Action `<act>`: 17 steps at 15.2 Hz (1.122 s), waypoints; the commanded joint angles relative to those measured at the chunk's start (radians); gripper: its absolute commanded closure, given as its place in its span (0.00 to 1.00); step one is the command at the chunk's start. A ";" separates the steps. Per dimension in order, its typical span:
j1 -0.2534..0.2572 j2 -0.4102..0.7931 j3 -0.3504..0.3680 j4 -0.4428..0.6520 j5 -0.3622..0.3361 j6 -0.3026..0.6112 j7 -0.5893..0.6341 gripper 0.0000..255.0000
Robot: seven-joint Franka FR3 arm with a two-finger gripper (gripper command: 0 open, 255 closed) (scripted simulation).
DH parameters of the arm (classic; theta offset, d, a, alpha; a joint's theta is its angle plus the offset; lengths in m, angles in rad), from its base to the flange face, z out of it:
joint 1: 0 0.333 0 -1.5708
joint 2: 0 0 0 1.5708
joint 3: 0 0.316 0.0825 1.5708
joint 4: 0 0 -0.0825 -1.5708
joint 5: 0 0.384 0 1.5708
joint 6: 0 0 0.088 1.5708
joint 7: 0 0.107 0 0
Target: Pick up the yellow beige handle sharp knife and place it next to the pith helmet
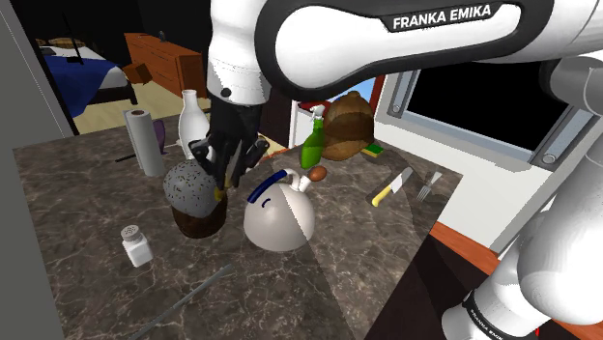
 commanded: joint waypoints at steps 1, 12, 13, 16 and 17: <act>0.000 -0.002 0.000 0.027 0.002 -0.029 -0.002 1.00; 0.011 0.020 0.005 0.199 -0.012 -0.183 0.007 1.00; 0.013 0.024 0.006 0.217 -0.015 -0.198 0.008 1.00; 0.020 0.038 0.008 0.273 -0.025 -0.243 0.014 1.00; 0.023 0.044 0.009 0.293 -0.029 -0.259 0.016 1.00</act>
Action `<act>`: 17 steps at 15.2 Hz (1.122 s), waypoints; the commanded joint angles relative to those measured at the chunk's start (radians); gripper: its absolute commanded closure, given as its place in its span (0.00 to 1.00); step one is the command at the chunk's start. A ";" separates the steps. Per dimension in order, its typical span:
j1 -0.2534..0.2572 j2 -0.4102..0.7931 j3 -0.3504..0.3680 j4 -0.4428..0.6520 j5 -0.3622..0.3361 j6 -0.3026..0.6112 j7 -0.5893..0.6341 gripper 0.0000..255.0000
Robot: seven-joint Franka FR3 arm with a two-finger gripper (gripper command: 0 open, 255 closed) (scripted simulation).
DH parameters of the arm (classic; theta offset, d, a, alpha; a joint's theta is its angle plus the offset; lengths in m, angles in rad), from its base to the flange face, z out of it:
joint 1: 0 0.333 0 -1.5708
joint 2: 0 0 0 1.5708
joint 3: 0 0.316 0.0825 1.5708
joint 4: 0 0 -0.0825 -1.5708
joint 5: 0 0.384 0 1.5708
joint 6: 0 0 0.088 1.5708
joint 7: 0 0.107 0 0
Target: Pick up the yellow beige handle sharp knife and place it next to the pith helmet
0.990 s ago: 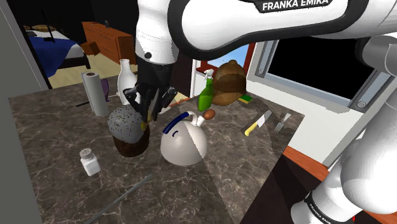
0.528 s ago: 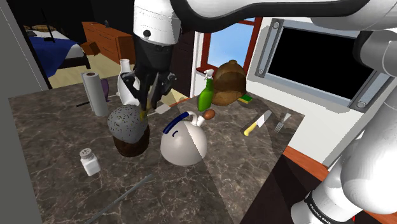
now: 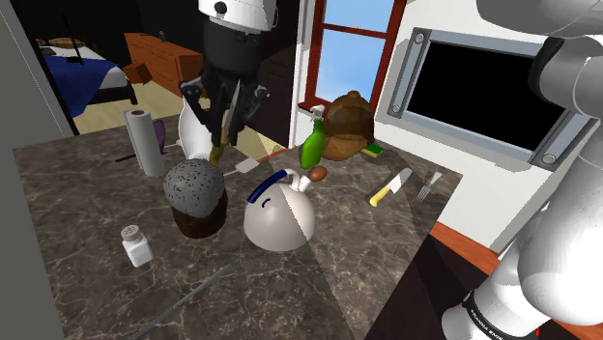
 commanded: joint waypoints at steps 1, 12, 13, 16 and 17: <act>0.007 0.014 0.002 0.044 -0.010 -0.033 0.006 1.00; -0.156 -0.290 -0.156 -0.257 0.210 0.004 -0.316 1.00; -0.165 -0.311 -0.175 -0.277 0.222 0.002 -0.346 1.00; -0.188 -0.366 -0.233 -0.332 0.248 -0.003 -0.432 1.00; -0.196 -0.381 -0.252 -0.348 0.254 -0.006 -0.460 1.00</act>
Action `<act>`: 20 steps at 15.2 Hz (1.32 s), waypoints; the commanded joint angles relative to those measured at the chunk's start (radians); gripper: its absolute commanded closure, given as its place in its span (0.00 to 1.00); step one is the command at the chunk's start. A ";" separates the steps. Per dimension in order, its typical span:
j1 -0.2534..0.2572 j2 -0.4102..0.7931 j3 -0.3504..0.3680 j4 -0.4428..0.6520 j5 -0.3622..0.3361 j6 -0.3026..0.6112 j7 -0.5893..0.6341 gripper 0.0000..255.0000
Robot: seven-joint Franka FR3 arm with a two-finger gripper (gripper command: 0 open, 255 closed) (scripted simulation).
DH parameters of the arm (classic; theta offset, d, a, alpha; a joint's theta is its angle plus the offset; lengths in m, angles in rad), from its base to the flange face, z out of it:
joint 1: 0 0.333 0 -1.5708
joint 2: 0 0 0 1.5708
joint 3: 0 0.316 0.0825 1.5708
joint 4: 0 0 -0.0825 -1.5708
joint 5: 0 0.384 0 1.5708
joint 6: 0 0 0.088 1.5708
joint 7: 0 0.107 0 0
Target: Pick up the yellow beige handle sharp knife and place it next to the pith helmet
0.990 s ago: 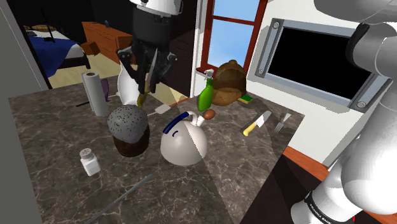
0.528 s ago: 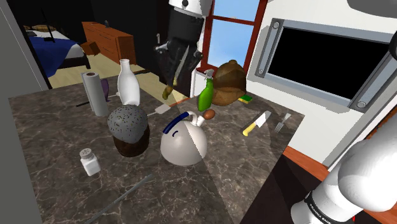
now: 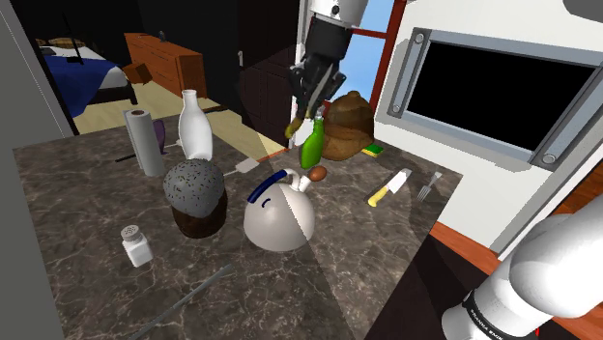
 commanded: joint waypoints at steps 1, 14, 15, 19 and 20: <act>-0.015 -0.031 -0.039 -0.029 0.012 -0.007 -0.058 1.00; -0.116 -0.105 -0.273 -0.112 0.007 -0.049 -0.389 1.00; -0.124 -0.103 -0.290 -0.111 0.004 -0.053 -0.413 1.00; -0.157 -0.084 -0.357 -0.093 -0.010 -0.067 -0.508 1.00; -0.166 -0.077 -0.373 -0.086 -0.013 -0.070 -0.532 1.00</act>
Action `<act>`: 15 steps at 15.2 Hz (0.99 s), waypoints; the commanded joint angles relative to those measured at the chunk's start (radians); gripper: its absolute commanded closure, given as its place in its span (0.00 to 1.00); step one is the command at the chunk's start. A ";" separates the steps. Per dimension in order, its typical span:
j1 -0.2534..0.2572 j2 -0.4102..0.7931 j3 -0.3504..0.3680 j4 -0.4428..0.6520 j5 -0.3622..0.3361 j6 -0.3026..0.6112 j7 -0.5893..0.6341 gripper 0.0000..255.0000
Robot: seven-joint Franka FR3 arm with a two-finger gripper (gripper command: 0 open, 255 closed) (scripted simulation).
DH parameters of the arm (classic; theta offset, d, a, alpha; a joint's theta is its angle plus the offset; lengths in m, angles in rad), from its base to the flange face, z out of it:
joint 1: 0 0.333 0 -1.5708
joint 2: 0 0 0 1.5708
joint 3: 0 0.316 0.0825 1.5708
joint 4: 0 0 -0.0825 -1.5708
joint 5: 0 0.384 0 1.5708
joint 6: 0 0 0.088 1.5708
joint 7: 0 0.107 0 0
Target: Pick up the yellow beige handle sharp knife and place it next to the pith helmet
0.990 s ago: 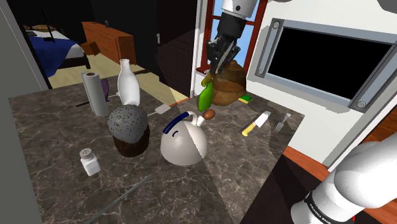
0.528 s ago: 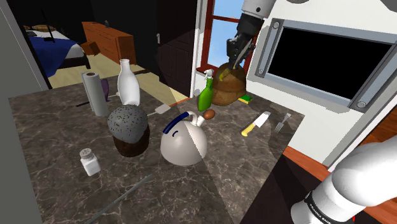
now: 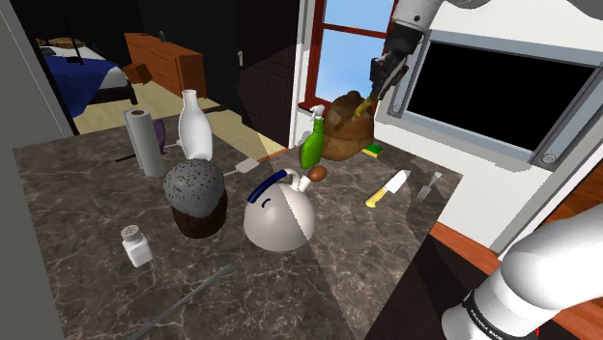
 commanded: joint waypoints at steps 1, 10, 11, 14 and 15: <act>-0.018 0.015 -0.035 0.010 -0.007 -0.003 -0.052 1.00; -0.095 0.135 -0.173 0.140 -0.023 -0.044 -0.261 1.00; -0.104 0.154 -0.188 0.160 -0.022 -0.050 -0.284 1.00; -0.136 0.224 -0.236 0.242 -0.016 -0.073 -0.362 1.00; -0.136 0.220 -0.235 0.223 -0.016 -0.059 -0.364 1.00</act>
